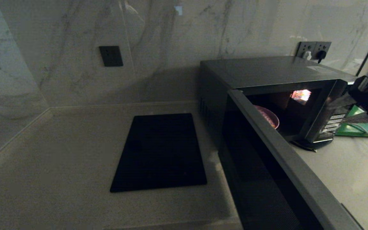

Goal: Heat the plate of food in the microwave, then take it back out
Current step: Take the plate out of the microwave

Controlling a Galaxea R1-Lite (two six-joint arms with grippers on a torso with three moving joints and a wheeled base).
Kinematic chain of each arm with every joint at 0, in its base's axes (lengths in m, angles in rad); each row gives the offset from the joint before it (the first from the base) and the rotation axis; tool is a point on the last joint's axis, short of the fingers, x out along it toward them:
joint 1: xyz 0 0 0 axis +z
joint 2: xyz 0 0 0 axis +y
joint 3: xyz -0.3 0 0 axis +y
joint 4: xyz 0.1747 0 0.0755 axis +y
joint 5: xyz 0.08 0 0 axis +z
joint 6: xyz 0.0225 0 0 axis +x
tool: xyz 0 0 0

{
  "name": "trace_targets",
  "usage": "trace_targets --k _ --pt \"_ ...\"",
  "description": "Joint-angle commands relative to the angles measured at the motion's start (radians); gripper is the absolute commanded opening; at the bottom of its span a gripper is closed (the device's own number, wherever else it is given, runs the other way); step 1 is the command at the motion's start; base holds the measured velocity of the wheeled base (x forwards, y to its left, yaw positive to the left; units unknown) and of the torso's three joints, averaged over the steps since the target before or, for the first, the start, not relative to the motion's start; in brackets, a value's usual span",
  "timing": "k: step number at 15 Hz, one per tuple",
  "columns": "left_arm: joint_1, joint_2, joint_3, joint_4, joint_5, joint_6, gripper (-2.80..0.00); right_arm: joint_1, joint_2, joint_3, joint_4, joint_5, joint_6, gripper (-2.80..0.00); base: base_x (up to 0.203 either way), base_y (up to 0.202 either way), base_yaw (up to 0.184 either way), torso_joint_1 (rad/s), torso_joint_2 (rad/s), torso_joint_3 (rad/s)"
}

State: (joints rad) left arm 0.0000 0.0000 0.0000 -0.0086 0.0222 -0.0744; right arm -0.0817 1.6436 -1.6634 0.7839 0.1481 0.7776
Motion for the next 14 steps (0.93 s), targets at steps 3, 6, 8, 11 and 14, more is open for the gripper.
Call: trace_targets --k 3,6,8,11,14 --pt "0.000 0.000 0.000 -0.001 0.001 -0.001 -2.80 -0.006 0.152 0.003 -0.094 0.039 0.086 0.00 0.000 0.000 0.000 0.000 0.00 0.000" --pt "0.000 0.001 0.000 -0.001 0.001 -0.001 -2.80 0.027 0.262 -0.027 -0.156 0.014 0.215 0.00 0.000 0.000 0.000 0.000 0.00 0.000" --pt "0.000 0.002 0.000 -0.001 0.001 -0.001 -2.80 0.060 0.336 -0.085 -0.159 -0.063 0.266 0.00 0.000 0.000 0.000 0.000 0.00 0.000" --pt "0.000 0.002 0.000 -0.001 0.001 -0.001 -2.80 0.128 0.421 -0.198 -0.129 -0.199 0.361 0.00 0.000 0.000 0.000 0.000 0.00 0.000" --pt "0.000 0.002 0.000 -0.001 0.001 -0.001 -2.80 0.167 0.497 -0.278 -0.064 -0.257 0.420 0.00 0.000 0.000 0.000 0.000 0.00 0.000"
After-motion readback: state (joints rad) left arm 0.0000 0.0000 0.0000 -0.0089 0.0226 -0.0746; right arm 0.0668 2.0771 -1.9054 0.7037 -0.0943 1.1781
